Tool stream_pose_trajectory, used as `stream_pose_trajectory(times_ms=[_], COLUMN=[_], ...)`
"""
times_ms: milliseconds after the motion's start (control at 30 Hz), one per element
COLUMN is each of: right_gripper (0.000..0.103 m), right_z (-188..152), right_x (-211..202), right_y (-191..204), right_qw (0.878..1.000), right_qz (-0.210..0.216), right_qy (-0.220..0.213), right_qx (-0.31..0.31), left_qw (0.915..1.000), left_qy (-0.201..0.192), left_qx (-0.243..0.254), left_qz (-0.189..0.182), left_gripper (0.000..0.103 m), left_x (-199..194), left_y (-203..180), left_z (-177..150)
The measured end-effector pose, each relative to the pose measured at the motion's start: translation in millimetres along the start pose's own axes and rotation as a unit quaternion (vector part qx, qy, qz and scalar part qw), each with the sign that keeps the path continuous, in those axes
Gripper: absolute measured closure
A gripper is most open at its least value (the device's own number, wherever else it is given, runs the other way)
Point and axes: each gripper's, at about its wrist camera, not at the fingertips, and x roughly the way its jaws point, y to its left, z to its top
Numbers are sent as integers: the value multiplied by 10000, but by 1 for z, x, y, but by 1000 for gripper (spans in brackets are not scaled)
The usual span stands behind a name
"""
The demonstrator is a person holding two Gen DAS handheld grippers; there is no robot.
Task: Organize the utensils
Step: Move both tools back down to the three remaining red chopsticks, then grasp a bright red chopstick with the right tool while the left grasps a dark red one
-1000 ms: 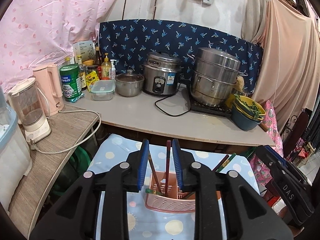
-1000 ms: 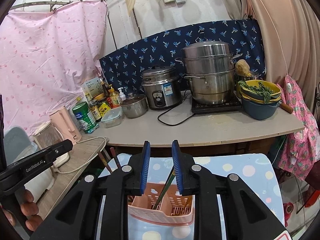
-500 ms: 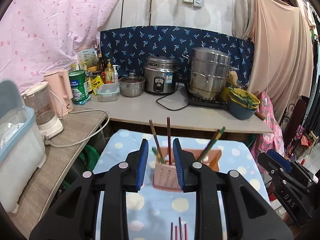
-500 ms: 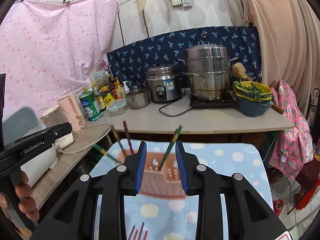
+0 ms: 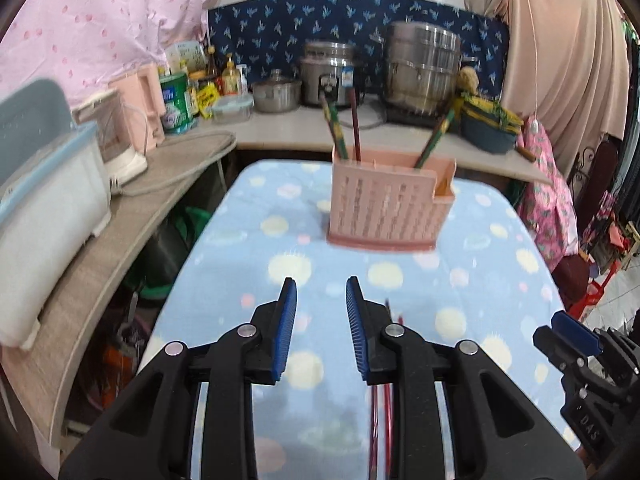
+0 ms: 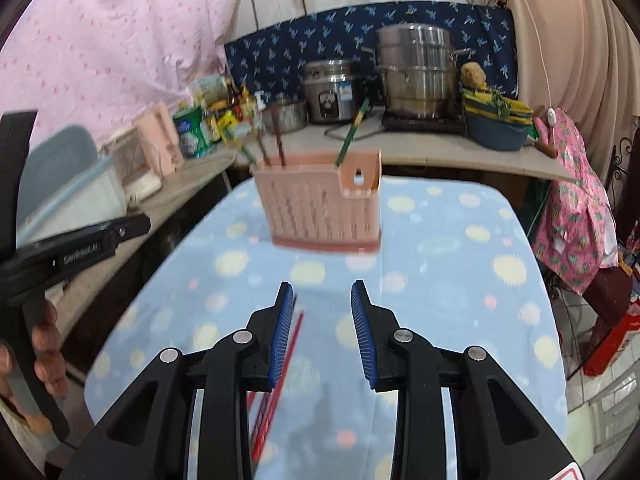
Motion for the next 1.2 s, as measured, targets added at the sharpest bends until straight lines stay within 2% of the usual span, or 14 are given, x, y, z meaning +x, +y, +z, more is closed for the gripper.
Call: stream_pose_trajectory(times_ms=[133, 300, 467, 633, 967, 1100, 1200], right_gripper=[73, 73, 73, 73, 73, 73, 73], right_z=[-47, -102, -138, -147, -159, -163, -165], right_x=[-1, 4, 11, 17, 27, 35, 34], right_y=[11, 23, 40, 49, 63, 63, 62], right_qw=[9992, 9963, 9927, 9906, 9868, 9862, 9869], right_qz=[-8, 229, 237, 397, 521, 498, 506], right_qy=[344, 804, 1051, 1130, 1244, 1297, 1258], right_qx=[-186, -203, -541, -656, -896, -897, -878], left_qw=[9995, 9976, 9950, 9937, 9925, 9924, 9926], left_qy=[298, 679, 982, 1094, 1205, 1213, 1193], left_qx=[24, 26, 124, 174, 158, 160, 199], left_qz=[109, 97, 150, 178, 147, 110, 80], left_gripper=[78, 78, 78, 78, 78, 69, 69], left_x=[4, 8, 12, 10, 11, 10, 8], left_y=[2, 2, 1, 1, 2, 0, -2], left_z=[-38, -85, -125, -143, -155, -158, -159])
